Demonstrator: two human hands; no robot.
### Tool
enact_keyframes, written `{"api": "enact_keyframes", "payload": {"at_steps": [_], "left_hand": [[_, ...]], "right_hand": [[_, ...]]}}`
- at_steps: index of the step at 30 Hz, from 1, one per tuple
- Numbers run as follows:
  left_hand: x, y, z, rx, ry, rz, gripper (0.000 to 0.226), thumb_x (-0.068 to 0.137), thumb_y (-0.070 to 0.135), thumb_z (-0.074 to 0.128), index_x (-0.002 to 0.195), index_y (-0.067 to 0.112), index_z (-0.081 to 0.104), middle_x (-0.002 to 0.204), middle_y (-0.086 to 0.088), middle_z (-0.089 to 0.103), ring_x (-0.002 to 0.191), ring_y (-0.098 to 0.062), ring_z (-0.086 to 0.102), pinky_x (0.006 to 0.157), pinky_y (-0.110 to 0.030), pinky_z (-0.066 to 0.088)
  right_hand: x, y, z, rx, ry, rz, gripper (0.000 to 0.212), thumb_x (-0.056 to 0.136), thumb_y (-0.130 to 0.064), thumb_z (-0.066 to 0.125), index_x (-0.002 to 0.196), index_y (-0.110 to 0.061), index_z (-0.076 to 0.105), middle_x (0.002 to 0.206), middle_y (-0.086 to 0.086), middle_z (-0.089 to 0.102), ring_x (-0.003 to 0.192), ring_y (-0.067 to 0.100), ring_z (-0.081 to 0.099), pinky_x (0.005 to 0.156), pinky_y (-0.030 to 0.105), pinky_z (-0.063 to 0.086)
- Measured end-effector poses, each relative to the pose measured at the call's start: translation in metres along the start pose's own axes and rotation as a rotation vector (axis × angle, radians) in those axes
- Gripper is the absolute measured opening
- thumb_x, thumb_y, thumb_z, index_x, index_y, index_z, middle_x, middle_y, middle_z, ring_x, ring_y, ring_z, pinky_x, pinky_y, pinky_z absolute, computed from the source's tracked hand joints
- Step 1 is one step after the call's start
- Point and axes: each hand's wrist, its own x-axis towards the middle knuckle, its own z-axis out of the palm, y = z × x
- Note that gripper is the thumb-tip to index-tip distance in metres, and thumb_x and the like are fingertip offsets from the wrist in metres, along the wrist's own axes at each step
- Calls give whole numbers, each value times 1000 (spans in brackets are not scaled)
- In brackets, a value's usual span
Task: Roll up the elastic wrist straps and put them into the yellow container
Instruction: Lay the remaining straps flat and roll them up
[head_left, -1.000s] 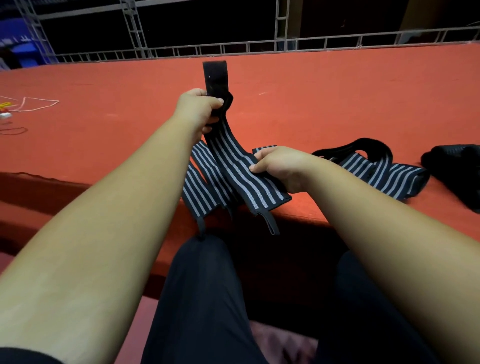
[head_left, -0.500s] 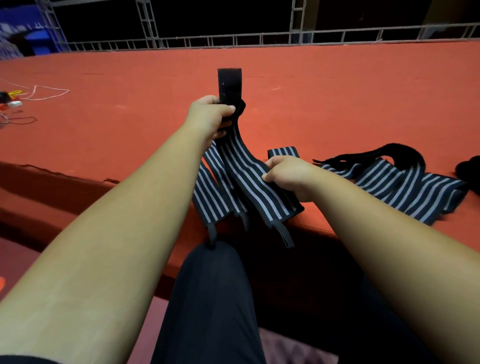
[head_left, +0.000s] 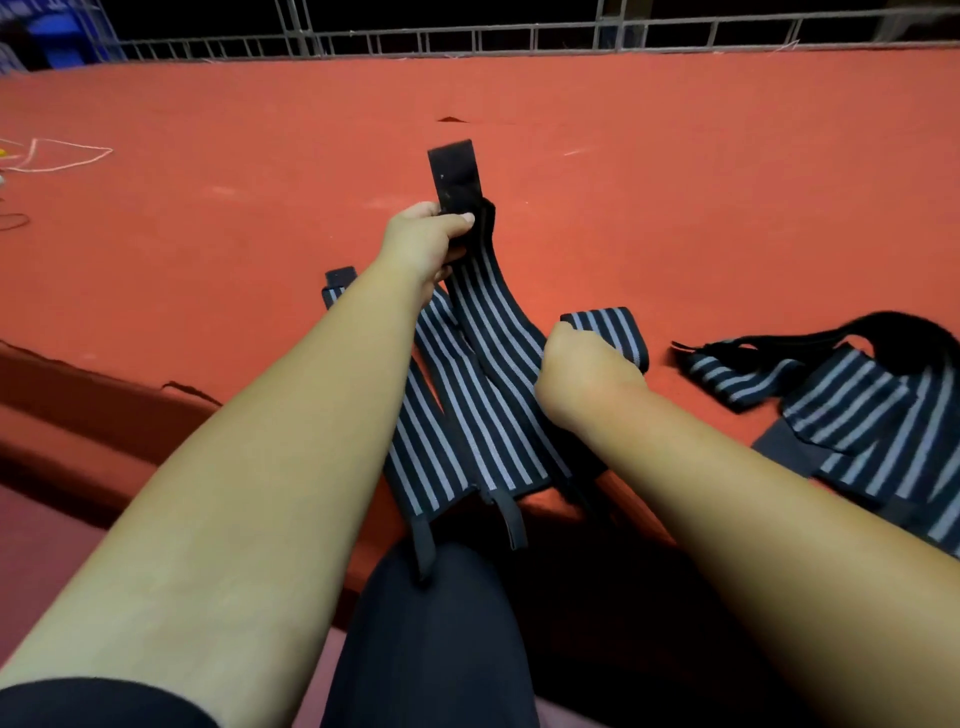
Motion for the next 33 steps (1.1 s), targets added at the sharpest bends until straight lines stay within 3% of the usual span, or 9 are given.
{"api": "enact_keyframes", "payload": {"at_steps": [6, 9, 12, 14, 17, 21, 25, 30, 33], "left_hand": [[48, -30, 11, -6, 36, -84, 7, 101, 20, 74, 103, 23, 69, 108, 0, 77, 101, -27, 76, 86, -38, 53], [65, -49, 17, 37, 66, -164, 29, 102, 23, 72, 130, 17, 66, 124, -5, 72, 107, -29, 72, 95, -43, 54], [72, -66, 18, 245, 101, -199, 29, 105, 9, 60, 132, 8, 68, 120, -9, 70, 100, -28, 67, 81, -36, 55], [66, -70, 20, 351, 157, -204, 47, 104, 6, 50, 150, 1, 51, 118, -10, 62, 85, -22, 59, 67, -32, 50], [57, -67, 21, 437, 160, -148, 69, 102, 5, 49, 164, 1, 19, 147, -14, 48, 99, -25, 58, 65, -33, 43], [34, -53, 31, 522, 91, 5, 61, 102, 10, 55, 160, 7, 36, 149, -15, 52, 89, -23, 61, 58, -31, 44], [-3, -50, 57, 536, -284, 6, 29, 100, 36, 72, 121, 17, 70, 111, -6, 73, 96, -25, 71, 91, -36, 60], [-36, -46, 91, 888, -544, 1, 65, 83, 73, 77, 99, 10, 75, 92, -6, 78, 79, -22, 68, 71, -34, 48], [-50, -41, 99, 833, -549, -39, 75, 65, 76, 88, 102, 13, 74, 92, -5, 82, 84, -24, 78, 81, -40, 64]], "right_hand": [[13, -8, 15, -135, -43, 48, 34, 101, -7, 51, 135, -10, 48, 111, 8, 65, 101, 35, 65, 74, 43, 43], [14, -6, 19, -229, -62, -1, 37, 100, -7, 49, 137, -13, 48, 126, 8, 66, 104, 34, 64, 73, 44, 42], [15, -4, 17, -299, -65, -38, 36, 101, -7, 48, 136, -16, 53, 123, 7, 66, 94, 32, 56, 70, 42, 41], [15, -3, 15, -331, -59, -42, 37, 100, -6, 49, 133, -18, 59, 116, 6, 66, 92, 32, 57, 67, 40, 42], [14, 0, 14, -337, -26, -47, 34, 97, -4, 51, 122, -21, 68, 95, 1, 58, 85, 31, 58, 61, 37, 42], [6, 9, 6, -219, 80, -64, 11, 103, -27, 58, 107, -23, 67, 96, -1, 63, 89, 32, 62, 66, 36, 43], [-4, 24, -16, -80, 214, 0, 26, 106, -40, 52, 115, -25, 71, 116, 7, 72, 111, 34, 69, 77, 37, 42], [18, 69, -25, 182, 176, 135, 30, 103, -32, 56, 121, -12, 67, 124, 15, 72, 118, 38, 66, 87, 40, 51], [26, 93, -21, 242, 128, 179, 20, 96, -22, 62, 104, -6, 72, 103, 17, 75, 100, 38, 69, 69, 33, 44]]}}
